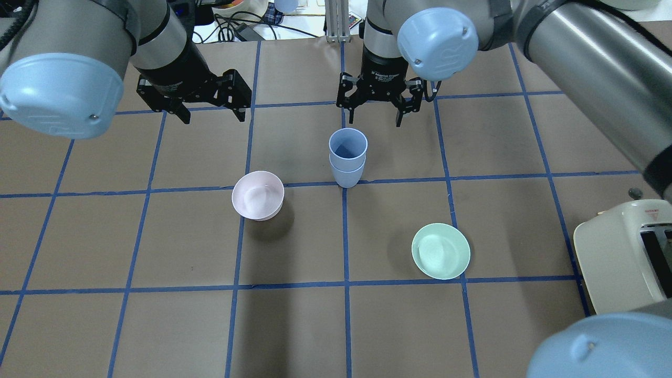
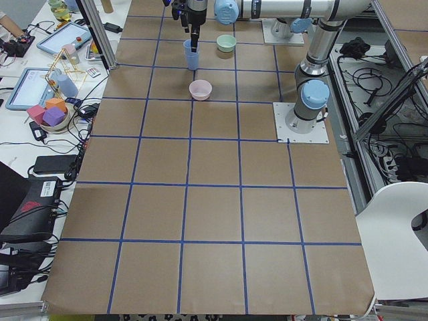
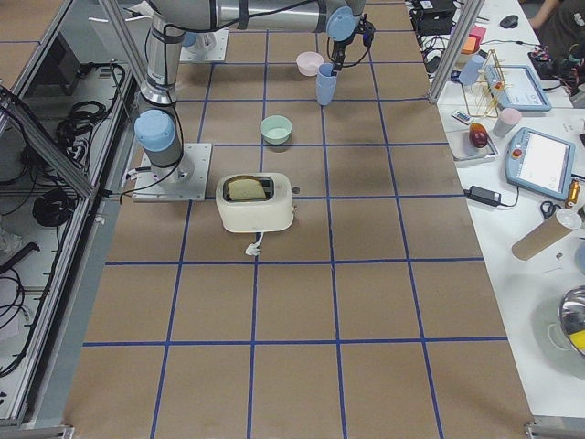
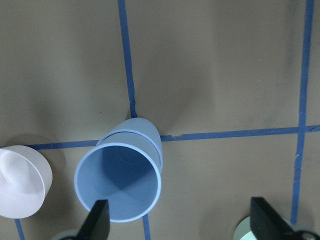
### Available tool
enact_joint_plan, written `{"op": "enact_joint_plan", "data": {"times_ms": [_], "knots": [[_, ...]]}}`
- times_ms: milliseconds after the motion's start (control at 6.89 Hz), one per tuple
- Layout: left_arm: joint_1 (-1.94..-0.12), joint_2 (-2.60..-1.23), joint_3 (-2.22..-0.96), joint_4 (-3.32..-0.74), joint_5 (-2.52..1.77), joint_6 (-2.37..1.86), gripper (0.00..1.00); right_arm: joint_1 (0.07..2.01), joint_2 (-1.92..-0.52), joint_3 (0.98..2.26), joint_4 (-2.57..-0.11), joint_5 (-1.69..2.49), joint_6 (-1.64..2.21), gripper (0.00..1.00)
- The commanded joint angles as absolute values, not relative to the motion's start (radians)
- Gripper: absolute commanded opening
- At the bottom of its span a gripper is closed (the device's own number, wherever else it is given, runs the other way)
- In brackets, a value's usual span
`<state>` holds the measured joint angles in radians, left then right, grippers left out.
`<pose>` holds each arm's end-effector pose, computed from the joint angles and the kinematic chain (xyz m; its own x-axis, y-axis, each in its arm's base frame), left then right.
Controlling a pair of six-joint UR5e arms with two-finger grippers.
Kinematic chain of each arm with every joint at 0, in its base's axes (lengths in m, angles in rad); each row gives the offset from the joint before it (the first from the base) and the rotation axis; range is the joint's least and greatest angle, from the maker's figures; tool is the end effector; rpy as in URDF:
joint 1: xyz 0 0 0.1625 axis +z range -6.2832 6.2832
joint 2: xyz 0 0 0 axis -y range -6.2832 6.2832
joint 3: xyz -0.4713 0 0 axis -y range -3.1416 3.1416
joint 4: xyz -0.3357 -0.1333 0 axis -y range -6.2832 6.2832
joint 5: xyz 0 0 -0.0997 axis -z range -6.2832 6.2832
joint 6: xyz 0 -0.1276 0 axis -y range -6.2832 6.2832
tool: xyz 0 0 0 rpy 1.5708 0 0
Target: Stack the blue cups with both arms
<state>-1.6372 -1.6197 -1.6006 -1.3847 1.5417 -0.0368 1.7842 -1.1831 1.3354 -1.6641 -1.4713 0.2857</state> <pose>-0.1679 -0.4604 0.4907 -0.9989 0.0329 0.0328 0.0292 0.9939 -0.1060 0.2702 -0.5575 0.4153 -0.9938 0.0783 -0.0785 0.0716 0.9938 0.0845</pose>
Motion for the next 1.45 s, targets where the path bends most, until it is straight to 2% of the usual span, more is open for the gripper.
{"op": "enact_joint_plan", "data": {"times_ms": [0, 435, 726, 1306], "knots": [[-1.637, -1.618, -1.6, -1.388, 1.542, -0.037, 1.0, 1.689, -1.291, 1.347, -1.634, -1.514, 0.116, 1.0], [-1.637, -1.614, -1.605, -1.394, 1.543, -0.037, 1.0, 1.567, -1.509, 1.555, -1.583, -1.56, -0.004, 1.0], [-1.637, -1.608, -1.611, -1.396, 1.543, -0.037, 1.0, 1.543, -1.587, 1.58, -1.485, -1.56, 0.014, 1.0], [-1.637, -1.609, -1.612, -1.396, 1.542, -0.037, 1.0, 1.546, -1.588, 1.574, -1.48, -1.559, 0.012, 1.0]]}}
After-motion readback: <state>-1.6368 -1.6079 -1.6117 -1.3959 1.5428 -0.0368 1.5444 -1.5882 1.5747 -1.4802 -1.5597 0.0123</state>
